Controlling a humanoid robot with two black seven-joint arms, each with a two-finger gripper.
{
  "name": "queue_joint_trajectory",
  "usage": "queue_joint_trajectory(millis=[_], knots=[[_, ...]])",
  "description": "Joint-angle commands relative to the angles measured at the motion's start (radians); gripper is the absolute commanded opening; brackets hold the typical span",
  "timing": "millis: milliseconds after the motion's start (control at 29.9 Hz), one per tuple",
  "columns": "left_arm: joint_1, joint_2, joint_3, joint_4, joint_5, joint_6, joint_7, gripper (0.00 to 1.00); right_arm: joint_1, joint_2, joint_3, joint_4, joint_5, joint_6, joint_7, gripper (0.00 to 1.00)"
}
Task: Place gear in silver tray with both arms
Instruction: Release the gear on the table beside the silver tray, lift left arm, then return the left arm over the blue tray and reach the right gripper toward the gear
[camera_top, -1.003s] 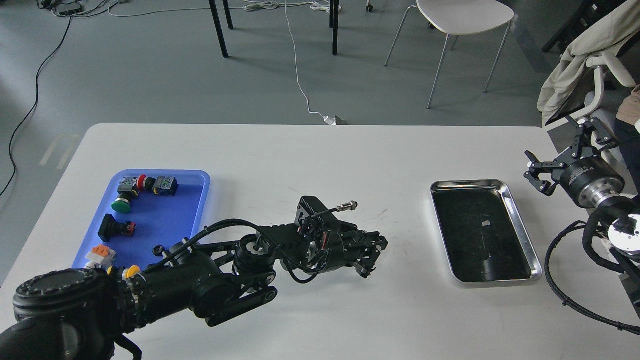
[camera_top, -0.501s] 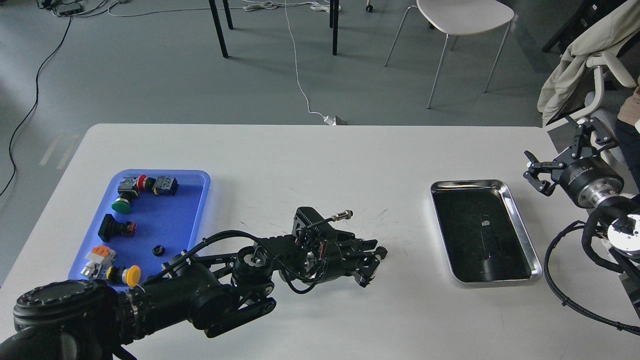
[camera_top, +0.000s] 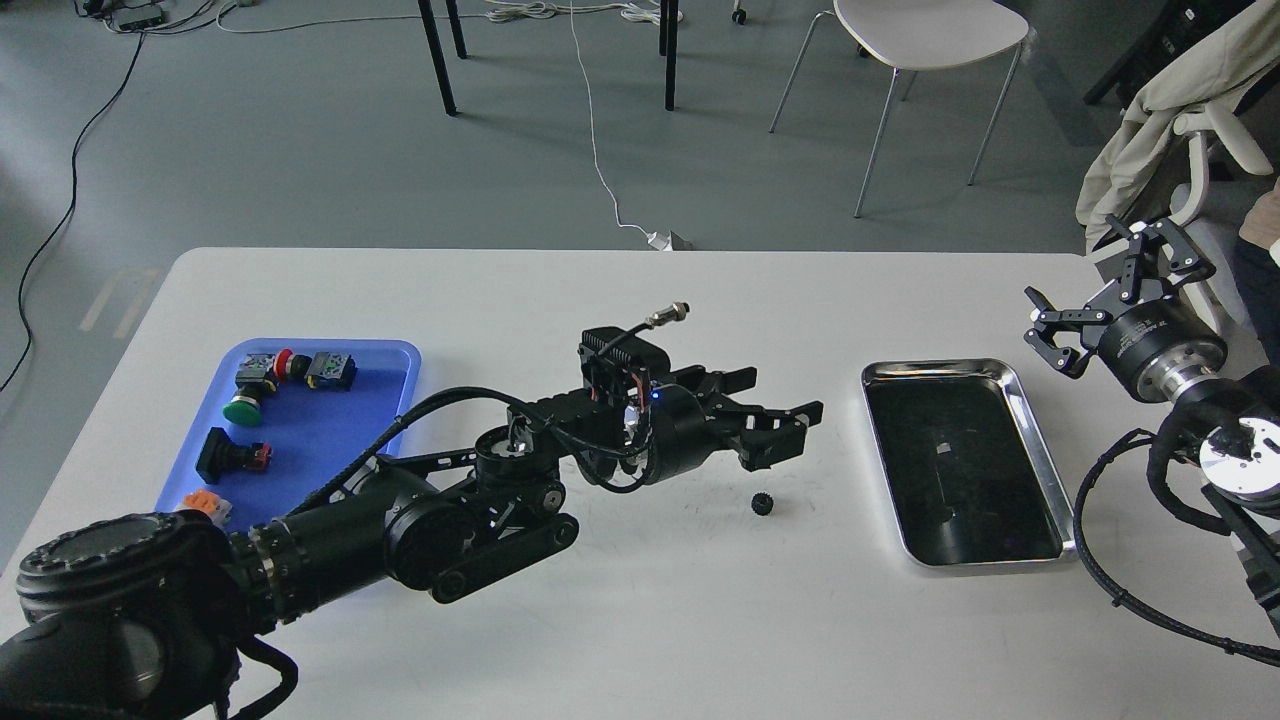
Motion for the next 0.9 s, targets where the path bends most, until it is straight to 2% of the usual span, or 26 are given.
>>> queue_joint_trajectory(millis=[0,201,368,535,669,769,869], knots=[[-0.011,0.0,-0.135,0.0,-0.123,-0.001,0.009,0.97,-0.001,-0.006,-0.004,0.041,-0.039,-0.002,0.0,1.0],[-0.008,0.146,-0.335,-0.002,-0.411,-0.001,0.02,0.98,0.003,-0.046,-0.062,0.141,-0.182,-0.05,-0.002,1.0],[0.004,0.29,-0.385,-0.002,-0.716,-0.004,0.018,0.98,0.086,-0.112,-0.181,0.187,-0.283,-0.065,-0.006,1.0],[0.026,0.41,-0.382,-0.002,-1.029,-0.016,0.017,0.98,0.302,-0.155,-0.463,0.217,-0.395,-0.073,-0.009,1.0],[0.05,0.488,-0.382,-0.002,-1.224,-0.071,0.018,0.98,0.497,-0.166,-0.716,0.254,-0.456,-0.079,-0.015,1.0],[0.076,0.519,-0.384,0.0,-1.332,-0.116,0.021,0.98,0.636,-0.153,-0.894,0.264,-0.513,-0.079,-0.031,1.0],[0.09,0.528,-0.382,0.006,-1.398,-0.126,0.033,0.98,0.748,-0.117,-1.043,0.282,-0.548,-0.079,-0.044,1.0]])
